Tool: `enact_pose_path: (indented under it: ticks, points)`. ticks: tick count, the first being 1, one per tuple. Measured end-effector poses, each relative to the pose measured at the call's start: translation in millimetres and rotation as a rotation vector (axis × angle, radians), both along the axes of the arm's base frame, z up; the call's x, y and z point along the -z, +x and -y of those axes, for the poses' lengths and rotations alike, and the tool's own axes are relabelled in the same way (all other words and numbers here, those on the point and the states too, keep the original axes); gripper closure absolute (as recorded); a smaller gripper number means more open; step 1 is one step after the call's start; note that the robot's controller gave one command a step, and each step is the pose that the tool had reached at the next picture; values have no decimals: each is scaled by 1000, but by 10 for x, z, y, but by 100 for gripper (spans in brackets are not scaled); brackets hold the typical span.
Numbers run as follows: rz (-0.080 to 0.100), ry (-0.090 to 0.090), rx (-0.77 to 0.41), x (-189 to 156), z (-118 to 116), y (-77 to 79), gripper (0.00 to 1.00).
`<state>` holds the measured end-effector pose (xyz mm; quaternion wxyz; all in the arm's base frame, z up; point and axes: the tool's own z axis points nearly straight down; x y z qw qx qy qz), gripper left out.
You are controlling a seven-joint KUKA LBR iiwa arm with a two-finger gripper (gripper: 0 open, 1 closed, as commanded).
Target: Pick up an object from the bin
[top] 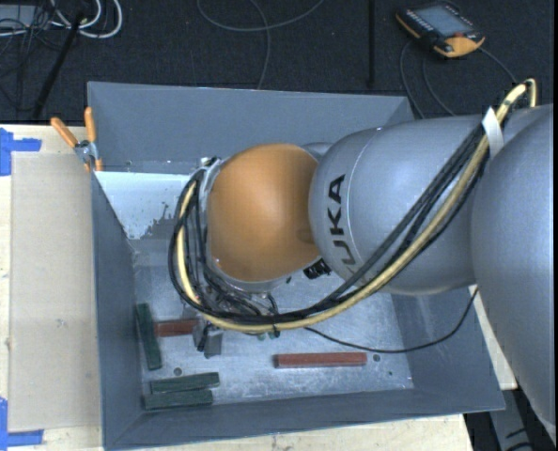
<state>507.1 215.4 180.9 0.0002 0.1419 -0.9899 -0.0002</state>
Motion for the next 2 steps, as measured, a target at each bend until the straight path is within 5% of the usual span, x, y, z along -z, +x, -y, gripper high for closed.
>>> enact_pose_path:
  ticks: [1,2]
  points:
    - [0,0,0,0,0,0,100]
    - [-2,-1,-1,-349,124,-56,100]
